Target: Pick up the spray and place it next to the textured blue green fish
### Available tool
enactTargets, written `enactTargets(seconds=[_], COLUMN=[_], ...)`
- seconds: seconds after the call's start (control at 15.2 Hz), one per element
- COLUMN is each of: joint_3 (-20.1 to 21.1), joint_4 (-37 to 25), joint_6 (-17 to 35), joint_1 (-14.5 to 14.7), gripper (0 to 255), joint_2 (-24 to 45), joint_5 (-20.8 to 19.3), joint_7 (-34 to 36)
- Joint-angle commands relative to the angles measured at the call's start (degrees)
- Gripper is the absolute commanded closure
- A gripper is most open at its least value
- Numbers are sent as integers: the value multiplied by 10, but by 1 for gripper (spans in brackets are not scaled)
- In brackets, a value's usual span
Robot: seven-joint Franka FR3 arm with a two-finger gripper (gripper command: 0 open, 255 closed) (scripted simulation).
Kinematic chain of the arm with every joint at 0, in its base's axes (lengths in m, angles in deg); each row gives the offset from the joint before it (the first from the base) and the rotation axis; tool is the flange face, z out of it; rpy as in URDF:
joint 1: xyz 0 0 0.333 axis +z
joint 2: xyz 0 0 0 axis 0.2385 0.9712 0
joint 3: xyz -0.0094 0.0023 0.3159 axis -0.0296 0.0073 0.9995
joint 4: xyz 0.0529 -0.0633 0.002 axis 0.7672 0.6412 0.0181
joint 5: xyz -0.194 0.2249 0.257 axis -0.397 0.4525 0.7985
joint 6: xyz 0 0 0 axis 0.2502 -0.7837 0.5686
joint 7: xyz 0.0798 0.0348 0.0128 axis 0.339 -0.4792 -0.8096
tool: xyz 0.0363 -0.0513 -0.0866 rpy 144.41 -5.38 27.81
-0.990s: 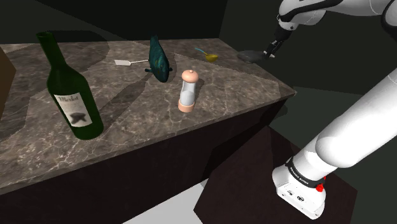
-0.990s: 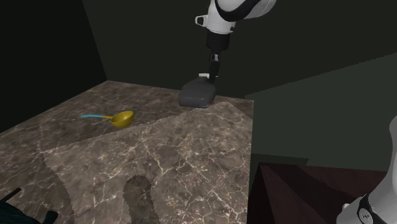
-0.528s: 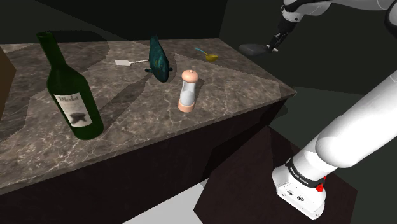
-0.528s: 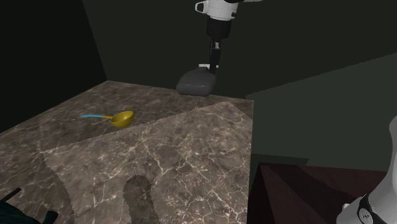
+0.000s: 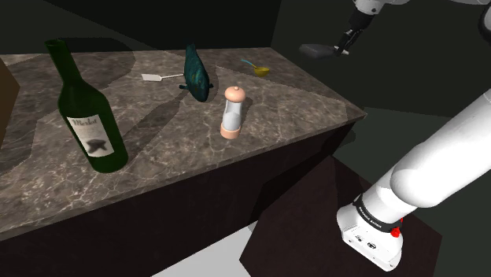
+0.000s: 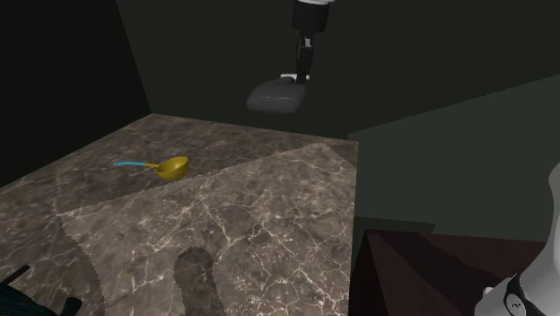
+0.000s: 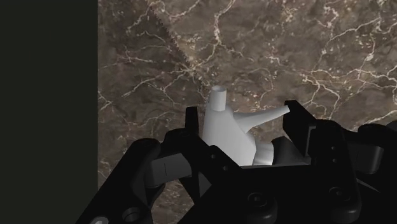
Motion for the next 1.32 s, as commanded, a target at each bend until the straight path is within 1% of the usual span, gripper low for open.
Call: enactTargets(seconds=[0.0, 0.2, 0.66, 0.92, 1.25], joint_3=[-1, -1, 62, 98, 142], joint_4=[-19, -36, 22, 40, 48], joint_6=[-17, -33, -30, -33, -37], joint_1=[0, 0, 42, 64, 91], gripper=[255, 255, 255, 255, 255], joint_2=[3, 4, -53, -69, -75], joint_5=[2, 3, -36, -46, -50], joint_7=[-2, -3, 112, 172, 244])
